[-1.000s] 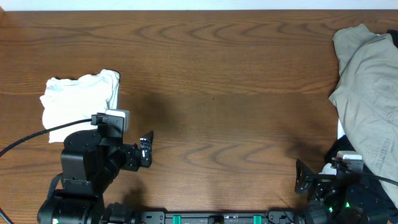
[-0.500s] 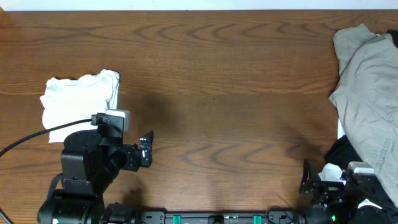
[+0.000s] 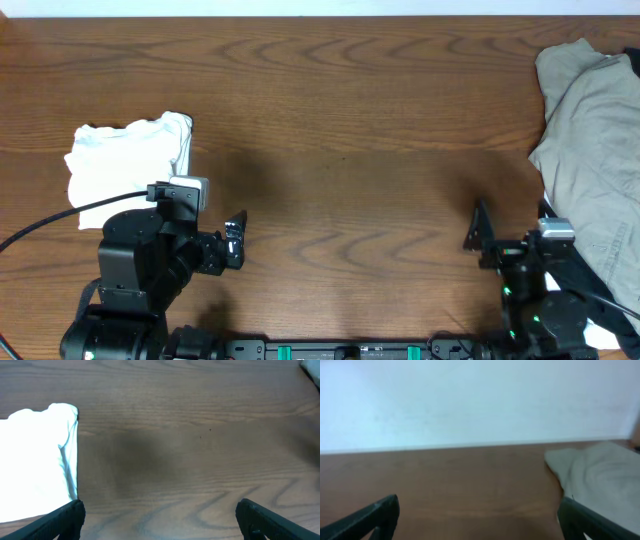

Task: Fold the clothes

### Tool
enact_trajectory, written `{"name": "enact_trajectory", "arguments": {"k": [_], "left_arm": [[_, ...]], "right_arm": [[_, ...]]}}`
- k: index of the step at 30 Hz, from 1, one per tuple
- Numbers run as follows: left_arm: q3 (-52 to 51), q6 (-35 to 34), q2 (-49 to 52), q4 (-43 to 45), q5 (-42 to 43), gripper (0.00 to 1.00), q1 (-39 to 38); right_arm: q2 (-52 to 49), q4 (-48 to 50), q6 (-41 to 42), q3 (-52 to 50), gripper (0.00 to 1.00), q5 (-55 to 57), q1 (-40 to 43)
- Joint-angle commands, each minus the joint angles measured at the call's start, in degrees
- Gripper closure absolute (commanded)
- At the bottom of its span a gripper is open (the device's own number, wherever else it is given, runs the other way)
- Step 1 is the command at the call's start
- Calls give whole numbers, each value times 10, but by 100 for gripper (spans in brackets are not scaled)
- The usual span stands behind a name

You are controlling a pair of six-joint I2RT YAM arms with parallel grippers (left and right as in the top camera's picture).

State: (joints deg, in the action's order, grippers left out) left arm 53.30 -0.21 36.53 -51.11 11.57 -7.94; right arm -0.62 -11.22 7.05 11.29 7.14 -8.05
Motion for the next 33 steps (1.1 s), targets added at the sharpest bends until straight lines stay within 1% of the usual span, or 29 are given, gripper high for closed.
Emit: {"name": "enact_trajectory", "arguments": {"k": [1, 3, 6, 7, 33], "left_arm": [[2, -7, -3, -1, -3, 2, -2], [2, -7, -3, -1, -3, 2, -2], [2, -7, -3, -1, -3, 2, -2], [2, -7, -3, -1, -3, 2, -2], [2, -7, -3, -1, -3, 2, -2]], "right_arm": [[3, 79, -10, -68, 1, 1, 5], [3, 137, -10, -109, 1, -4, 5], [3, 78, -11, -110, 1, -13, 5], [3, 73, -13, -110, 1, -19, 5], [3, 74, -14, -110, 1, -31, 5]]}}
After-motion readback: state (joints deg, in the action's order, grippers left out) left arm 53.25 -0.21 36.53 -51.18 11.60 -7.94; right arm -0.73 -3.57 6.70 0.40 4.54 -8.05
